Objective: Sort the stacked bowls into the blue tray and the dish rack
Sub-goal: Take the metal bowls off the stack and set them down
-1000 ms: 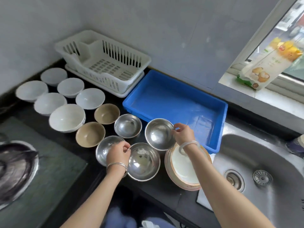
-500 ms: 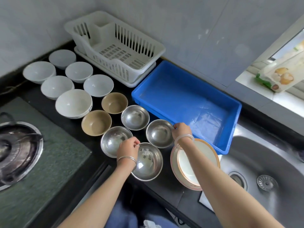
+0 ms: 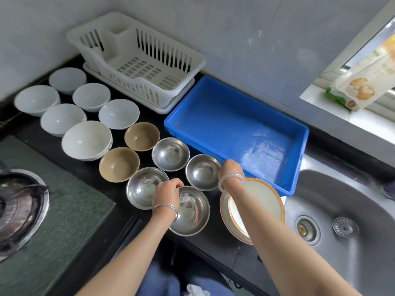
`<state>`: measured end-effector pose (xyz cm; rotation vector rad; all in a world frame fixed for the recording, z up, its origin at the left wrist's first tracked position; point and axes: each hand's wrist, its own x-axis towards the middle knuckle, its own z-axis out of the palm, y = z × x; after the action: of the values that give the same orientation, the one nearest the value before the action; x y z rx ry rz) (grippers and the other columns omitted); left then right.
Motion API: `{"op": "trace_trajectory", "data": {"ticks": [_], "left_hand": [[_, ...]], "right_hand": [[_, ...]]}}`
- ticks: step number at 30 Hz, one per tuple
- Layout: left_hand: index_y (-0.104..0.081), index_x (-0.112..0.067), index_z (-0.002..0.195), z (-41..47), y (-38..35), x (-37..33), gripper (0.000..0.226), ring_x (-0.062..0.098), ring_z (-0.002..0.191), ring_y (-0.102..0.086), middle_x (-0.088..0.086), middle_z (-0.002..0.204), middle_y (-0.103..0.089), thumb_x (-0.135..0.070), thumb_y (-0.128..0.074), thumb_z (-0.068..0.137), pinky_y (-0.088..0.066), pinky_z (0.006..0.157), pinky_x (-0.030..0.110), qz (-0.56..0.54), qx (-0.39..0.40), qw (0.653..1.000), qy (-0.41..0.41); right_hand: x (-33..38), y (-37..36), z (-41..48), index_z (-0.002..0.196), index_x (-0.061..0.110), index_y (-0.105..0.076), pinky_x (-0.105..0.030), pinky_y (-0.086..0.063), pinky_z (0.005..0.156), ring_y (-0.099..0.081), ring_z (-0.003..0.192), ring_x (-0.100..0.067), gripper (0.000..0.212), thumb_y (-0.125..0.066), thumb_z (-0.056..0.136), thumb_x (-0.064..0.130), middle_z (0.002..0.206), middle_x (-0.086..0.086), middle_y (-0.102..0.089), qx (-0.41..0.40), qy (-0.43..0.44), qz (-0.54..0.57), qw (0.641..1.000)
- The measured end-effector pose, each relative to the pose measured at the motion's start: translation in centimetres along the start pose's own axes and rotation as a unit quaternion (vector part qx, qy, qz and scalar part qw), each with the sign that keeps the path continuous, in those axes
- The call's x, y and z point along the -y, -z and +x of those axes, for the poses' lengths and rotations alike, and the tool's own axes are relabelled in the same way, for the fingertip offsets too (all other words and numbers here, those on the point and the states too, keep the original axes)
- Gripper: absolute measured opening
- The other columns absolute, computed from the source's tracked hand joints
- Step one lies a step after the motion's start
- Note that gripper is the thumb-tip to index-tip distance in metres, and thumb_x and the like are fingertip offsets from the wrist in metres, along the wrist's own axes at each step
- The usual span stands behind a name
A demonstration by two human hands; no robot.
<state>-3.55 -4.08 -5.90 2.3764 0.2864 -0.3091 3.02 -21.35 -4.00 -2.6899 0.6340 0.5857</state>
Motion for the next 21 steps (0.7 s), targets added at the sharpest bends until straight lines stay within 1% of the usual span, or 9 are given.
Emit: {"op": "trace_trajectory", "data": {"ticks": [3,7,10,13,15,18,20,21], "left_hand": [[-0.067,-0.019,0.093,0.2,-0.2,-0.1,0.028,0.021,0.086,-0.060,0.004,0.091,-0.068,0.000,-0.048,0.086,-0.051,0.069,0.034,0.013,0.005,1.000,-0.002],[-0.067,-0.021,0.093,0.3,-0.3,0.1,0.032,0.020,0.087,-0.059,0.003,0.091,-0.068,0.003,-0.047,0.084,-0.050,0.068,0.032,0.022,0.007,1.000,-0.004],[-0.066,-0.020,0.092,0.3,-0.2,0.0,0.034,0.019,0.086,-0.060,0.001,0.091,-0.069,0.006,-0.046,0.084,-0.051,0.067,0.033,0.029,0.010,0.999,-0.011],[-0.065,-0.019,0.098,0.3,-0.1,-0.1,0.038,0.018,0.090,-0.061,0.000,0.098,-0.069,0.008,-0.043,0.083,-0.054,0.073,0.036,0.031,0.022,0.999,-0.016],[-0.065,-0.018,0.102,0.3,0.1,-0.3,0.040,0.018,0.093,-0.062,0.000,0.103,-0.069,0.009,-0.041,0.084,-0.055,0.076,0.036,0.029,0.031,0.999,-0.016],[-0.064,-0.019,0.104,0.3,0.3,-0.5,0.034,0.019,0.093,-0.062,-0.001,0.105,-0.068,0.002,-0.043,0.087,-0.055,0.077,0.038,0.018,0.041,0.999,-0.019],[-0.063,-0.019,0.105,0.2,0.5,-0.8,0.029,0.020,0.094,-0.062,0.000,0.105,-0.069,-0.004,-0.044,0.089,-0.055,0.079,0.039,0.013,0.048,0.998,-0.024],[-0.063,-0.018,0.105,0.2,0.6,-1.0,0.027,0.021,0.095,-0.062,0.000,0.105,-0.069,-0.007,-0.044,0.090,-0.055,0.080,0.040,0.011,0.051,0.998,-0.027]], "right_hand": [[0.2,-0.1,-0.1,0.097,0.004,-0.060,-0.033,-0.041,0.063,-0.050,0.072,-0.029,0.023,-0.041,0.086,-0.002,0.096,-0.015,-0.063,0.001,-0.002,0.001,1.000],[0.4,-0.2,-0.4,0.099,0.003,-0.058,-0.032,-0.041,0.064,-0.048,0.074,-0.027,0.021,-0.042,0.087,-0.003,0.102,-0.015,-0.064,0.000,0.003,-0.023,1.000],[0.6,-0.3,-0.5,0.102,0.004,-0.057,-0.031,-0.042,0.066,-0.053,0.078,-0.027,0.020,-0.045,0.086,-0.001,0.104,-0.015,-0.063,0.018,0.012,-0.043,0.999],[0.5,0.1,-0.4,0.102,0.004,-0.058,-0.031,-0.043,0.064,-0.053,0.076,-0.027,0.021,-0.044,0.087,0.001,0.097,-0.013,-0.062,0.029,0.015,-0.046,0.998],[0.4,0.3,-0.3,0.101,0.004,-0.058,-0.032,-0.042,0.064,-0.052,0.075,-0.027,0.022,-0.040,0.090,0.007,0.098,-0.013,-0.062,0.032,0.015,-0.024,0.999],[0.2,0.6,-0.4,0.098,0.006,-0.060,-0.030,-0.039,0.064,-0.052,0.074,-0.027,0.027,-0.038,0.092,0.021,0.090,-0.011,-0.060,0.052,0.015,0.022,0.998],[-0.1,1.0,-0.7,0.090,0.007,-0.059,-0.029,-0.038,0.064,-0.050,0.074,-0.028,0.028,-0.037,0.093,0.025,0.087,-0.012,-0.059,0.051,0.028,0.036,0.998],[-0.4,1.2,-0.9,0.087,0.007,-0.058,-0.029,-0.037,0.064,-0.051,0.074,-0.030,0.028,-0.037,0.093,0.025,0.088,-0.013,-0.060,0.037,0.038,0.041,0.998]]}}
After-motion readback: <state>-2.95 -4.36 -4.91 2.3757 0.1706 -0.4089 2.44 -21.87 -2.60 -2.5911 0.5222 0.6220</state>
